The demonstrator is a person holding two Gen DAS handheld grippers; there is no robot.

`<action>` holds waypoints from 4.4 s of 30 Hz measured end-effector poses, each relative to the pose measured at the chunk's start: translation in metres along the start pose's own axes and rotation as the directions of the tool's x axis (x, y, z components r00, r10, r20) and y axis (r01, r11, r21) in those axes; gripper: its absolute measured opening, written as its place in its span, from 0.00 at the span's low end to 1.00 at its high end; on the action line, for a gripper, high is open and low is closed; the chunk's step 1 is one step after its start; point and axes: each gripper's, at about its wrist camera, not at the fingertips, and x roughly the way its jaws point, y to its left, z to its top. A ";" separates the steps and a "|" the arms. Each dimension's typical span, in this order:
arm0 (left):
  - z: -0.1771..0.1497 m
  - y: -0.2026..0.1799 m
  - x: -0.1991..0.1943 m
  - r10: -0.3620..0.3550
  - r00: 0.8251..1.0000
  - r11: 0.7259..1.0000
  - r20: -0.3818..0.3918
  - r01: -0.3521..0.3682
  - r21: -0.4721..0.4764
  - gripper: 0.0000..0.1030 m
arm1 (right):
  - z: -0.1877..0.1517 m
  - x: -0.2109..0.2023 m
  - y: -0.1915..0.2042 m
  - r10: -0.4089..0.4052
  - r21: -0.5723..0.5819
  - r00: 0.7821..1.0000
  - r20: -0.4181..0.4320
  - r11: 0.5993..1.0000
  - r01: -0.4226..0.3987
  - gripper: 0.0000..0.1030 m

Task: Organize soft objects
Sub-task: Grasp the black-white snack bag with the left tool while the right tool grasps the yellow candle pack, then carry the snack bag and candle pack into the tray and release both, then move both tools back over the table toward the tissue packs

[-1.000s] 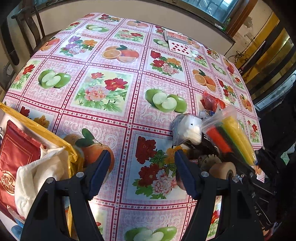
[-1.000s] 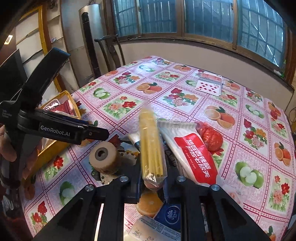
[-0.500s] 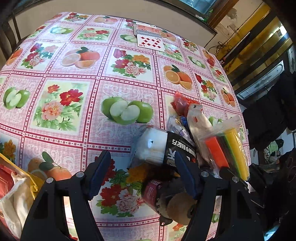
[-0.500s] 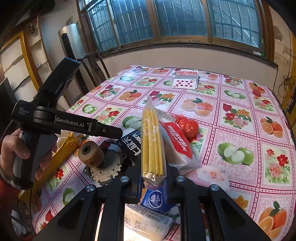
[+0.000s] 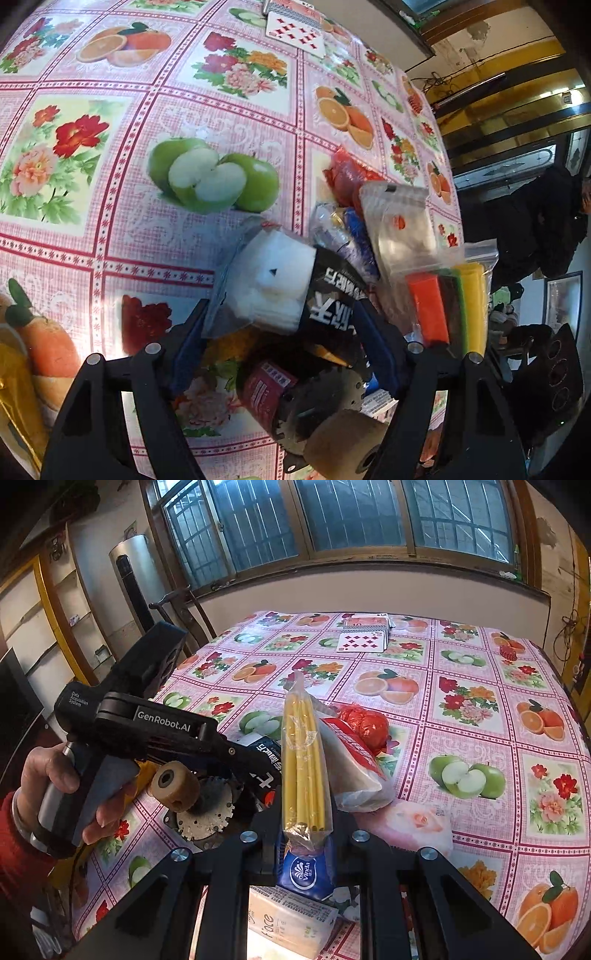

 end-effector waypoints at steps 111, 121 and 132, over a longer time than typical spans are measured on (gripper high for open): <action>-0.248 -0.019 -0.120 0.359 0.698 0.848 0.620 -0.521 0.095 0.71 | -0.114 -0.074 0.143 -0.151 0.123 0.985 0.081 0.982 0.140 0.77; -0.242 -0.033 -0.096 0.370 0.701 0.835 0.609 -0.539 0.112 0.71 | -0.120 -0.081 0.112 -0.196 0.165 0.978 0.076 0.970 0.181 0.90; -0.229 -0.041 -0.075 0.370 0.747 0.845 0.552 -0.518 0.135 0.71 | -0.122 -0.102 0.064 -0.274 0.211 0.960 0.057 0.943 0.257 1.00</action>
